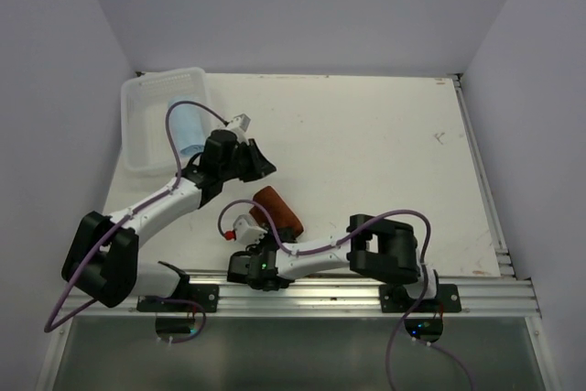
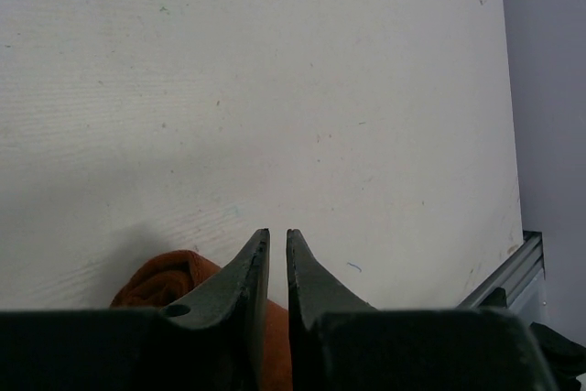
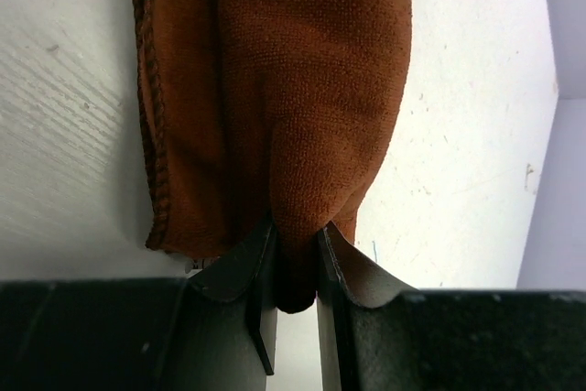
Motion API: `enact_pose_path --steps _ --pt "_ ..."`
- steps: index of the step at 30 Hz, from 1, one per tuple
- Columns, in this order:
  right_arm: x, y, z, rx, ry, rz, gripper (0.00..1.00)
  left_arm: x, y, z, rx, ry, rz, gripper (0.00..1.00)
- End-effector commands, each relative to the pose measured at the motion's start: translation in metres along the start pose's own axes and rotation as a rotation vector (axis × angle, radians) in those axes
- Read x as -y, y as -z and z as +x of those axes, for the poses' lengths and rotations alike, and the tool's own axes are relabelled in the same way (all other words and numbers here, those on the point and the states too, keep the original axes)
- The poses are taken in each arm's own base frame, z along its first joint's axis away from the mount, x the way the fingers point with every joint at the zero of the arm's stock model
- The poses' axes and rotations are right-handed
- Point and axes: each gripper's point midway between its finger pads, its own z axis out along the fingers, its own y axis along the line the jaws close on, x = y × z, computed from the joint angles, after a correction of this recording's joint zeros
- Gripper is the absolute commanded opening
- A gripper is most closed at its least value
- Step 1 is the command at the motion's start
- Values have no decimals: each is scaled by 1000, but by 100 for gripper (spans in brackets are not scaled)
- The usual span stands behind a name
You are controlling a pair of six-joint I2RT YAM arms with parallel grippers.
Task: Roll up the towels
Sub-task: Roll the towel
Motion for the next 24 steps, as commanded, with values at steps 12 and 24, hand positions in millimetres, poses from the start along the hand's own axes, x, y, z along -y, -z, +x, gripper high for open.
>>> enact_pose_path --steps 12,24 --pt "-24 0 -5 -30 150 -3 19 30 18 31 -12 64 187 14" --pt "-34 1 -1 -36 233 -20 24 16 13 68 -90 11 146 13"
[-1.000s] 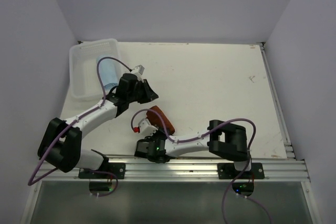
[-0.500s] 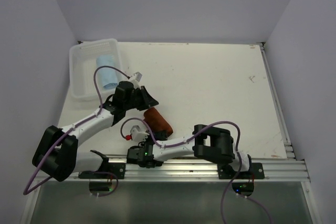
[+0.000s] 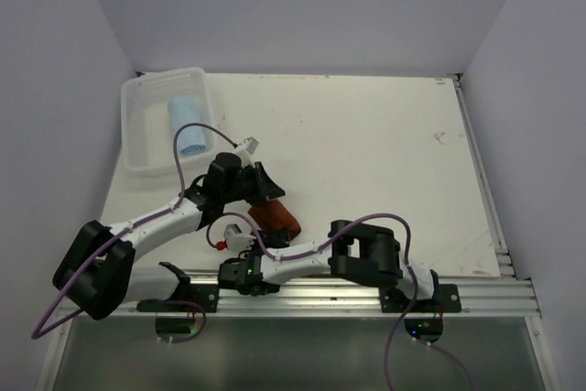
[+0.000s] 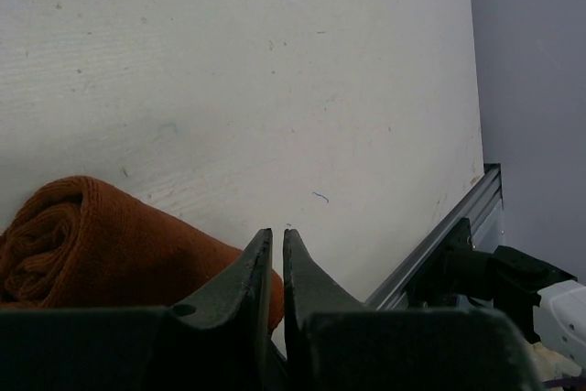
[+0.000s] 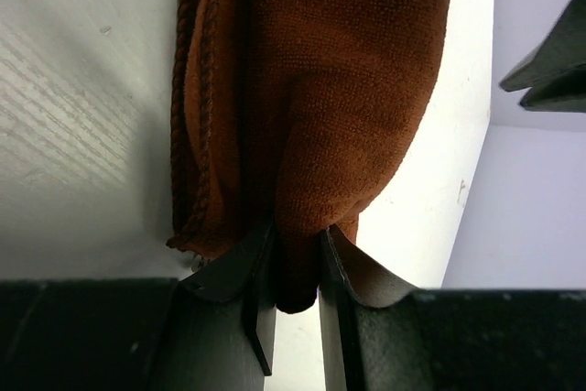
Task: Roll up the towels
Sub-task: Roll the towel
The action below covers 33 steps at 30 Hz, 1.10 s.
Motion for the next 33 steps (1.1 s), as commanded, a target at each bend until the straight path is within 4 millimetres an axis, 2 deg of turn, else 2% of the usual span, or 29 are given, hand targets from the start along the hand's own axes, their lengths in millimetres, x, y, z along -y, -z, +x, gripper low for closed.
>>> enact_pose_path --steps 1,12,19,24,26,27,28,31,33 --pt "-23 3 -3 -3 10 -71 24 -5 1 5 7 -26 9 13" --pt "-34 6 -8 14 48 -111 27 -43 -9 40 -61 -6 -48 10" --pt "-25 15 -16 39 -12 -133 44 -61 -9 52 -78 -4 -99 9" --pt "-4 30 -19 77 -115 -196 50 -69 -6 51 -68 -13 -141 9" --pt "-9 37 -22 100 -175 -273 52 -71 -6 49 -61 -16 -157 9" --pt "1 47 -28 130 -222 -310 53 -71 -5 47 -54 -19 -160 9" --pt "-8 49 -22 131 -246 -368 53 -70 -4 46 -46 -21 -158 9" --pt "0 62 -18 167 -327 -447 54 -71 -3 46 -44 -20 -160 9" --pt "2 70 -24 200 -399 -497 54 -72 -3 48 -47 -19 -163 9"
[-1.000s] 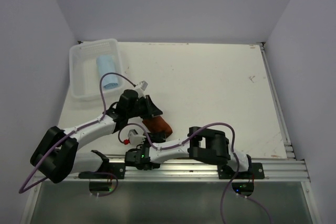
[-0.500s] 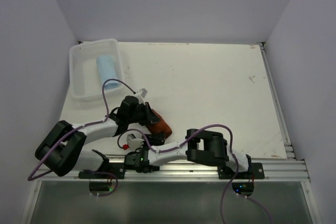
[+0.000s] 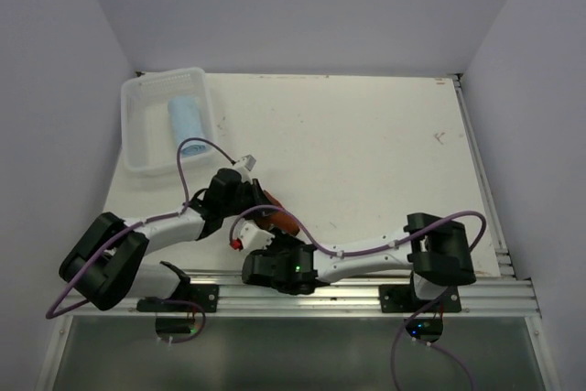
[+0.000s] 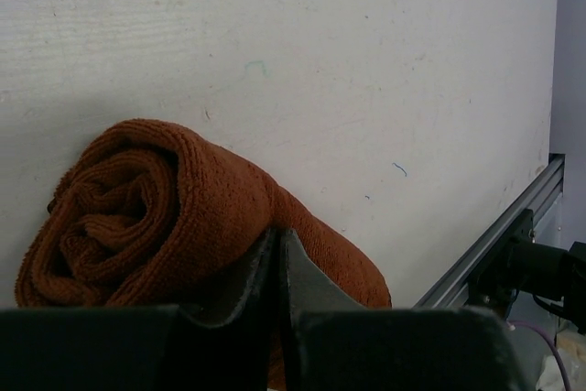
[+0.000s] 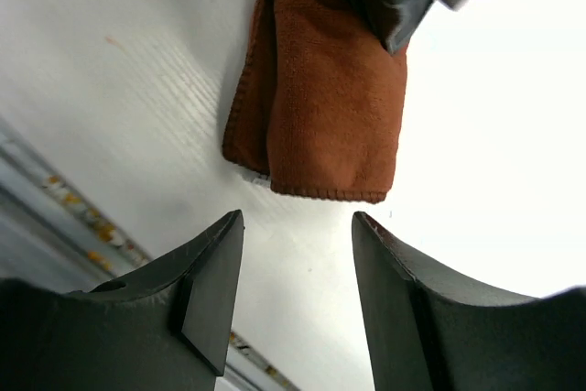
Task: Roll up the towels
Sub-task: Roll the towel
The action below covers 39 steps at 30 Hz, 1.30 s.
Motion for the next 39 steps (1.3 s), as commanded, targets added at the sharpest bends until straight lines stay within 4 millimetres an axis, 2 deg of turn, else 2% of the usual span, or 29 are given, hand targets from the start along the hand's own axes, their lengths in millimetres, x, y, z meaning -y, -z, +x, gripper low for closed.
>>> enact_pose_path --steps 1,5,7,8,10,11,12,13,14,15,19,20,21,27,39 --pt "-11 22 -26 116 -202 -156 55 -19 2 7 0 -21 -68 9" --pt "2 37 -40 189 -308 -191 57 -22 3 11 -4 -14 -70 9" --pt "8 35 -40 186 -355 -215 58 -21 4 10 0 -13 -67 9" --pt "21 34 -44 194 -420 -220 59 -22 4 11 -2 -12 -70 9" --pt "22 29 -38 172 -480 -283 59 -21 5 11 2 -11 -67 9" --pt "27 32 -45 196 -559 -318 59 -23 6 13 -2 -11 -69 9" --pt "40 23 -45 193 -619 -316 59 -22 6 12 2 -13 -65 9" --pt "41 16 -35 178 -645 -324 60 -22 7 13 2 -9 -65 9" --pt "40 16 -40 189 -692 -371 60 -22 7 14 0 -9 -65 9" --pt "50 10 -39 188 -730 -366 61 -22 7 14 1 -8 -64 9" --pt "51 -6 -28 150 -812 -404 64 -23 9 16 1 -2 -62 9" --pt "56 -11 -31 158 -862 -410 65 -23 9 17 1 -1 -62 9" --pt "48 -15 -24 131 -869 -445 66 -23 10 17 3 -1 -62 9" --pt "33 -24 -19 106 -943 -526 67 -23 12 18 5 4 -59 9" --pt "4 -43 -1 26 -959 -572 67 -32 21 23 33 26 -77 8"
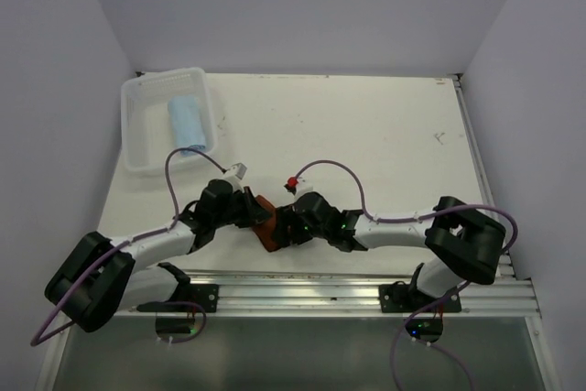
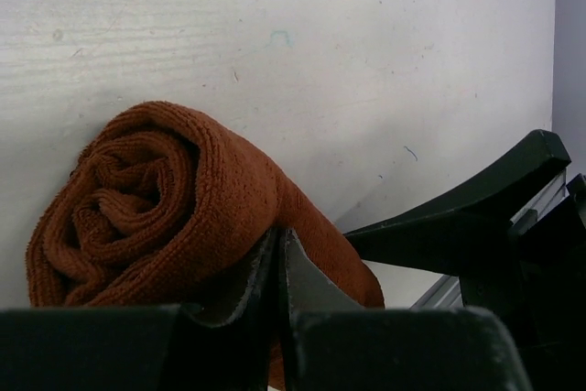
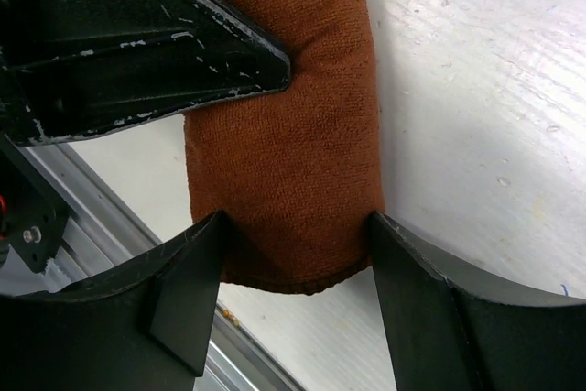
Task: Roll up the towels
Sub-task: Roll the towel
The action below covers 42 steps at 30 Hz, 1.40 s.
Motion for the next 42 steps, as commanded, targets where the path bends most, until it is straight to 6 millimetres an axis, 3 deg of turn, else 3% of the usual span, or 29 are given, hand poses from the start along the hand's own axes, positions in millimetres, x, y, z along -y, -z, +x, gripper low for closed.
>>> enact_pose_path --steps 1,5,13,17,18,19,27,36,39,40,42 --pt "-7 -5 2 -5 -26 -35 67 -23 5 14 -17 17 -77 8" --pt "6 -6 2 -8 2 38 67 -22 7 14 -9 18 -70 8" --pt "-8 -3 -2 13 144 83 33 -18 8 10 3 18 -65 8" --pt "-18 -2 1 31 263 144 29 -15 8 3 12 11 -77 16" --pt "-26 -2 -6 57 276 147 28 -14 8 1 15 9 -78 18" --pt "-19 1 -2 56 319 204 27 -11 9 -4 26 6 -78 20" --pt "-20 7 -7 159 432 359 23 3 22 -27 73 11 -101 44" --pt "-33 3 -8 199 474 403 23 2 44 -38 55 11 -214 70" --pt "-35 2 -7 204 469 397 22 4 53 -41 57 27 -241 84" --pt "-35 2 -7 206 464 400 22 6 57 -45 73 34 -243 94" --pt "-34 1 -7 210 458 405 22 10 64 -48 77 55 -255 100"
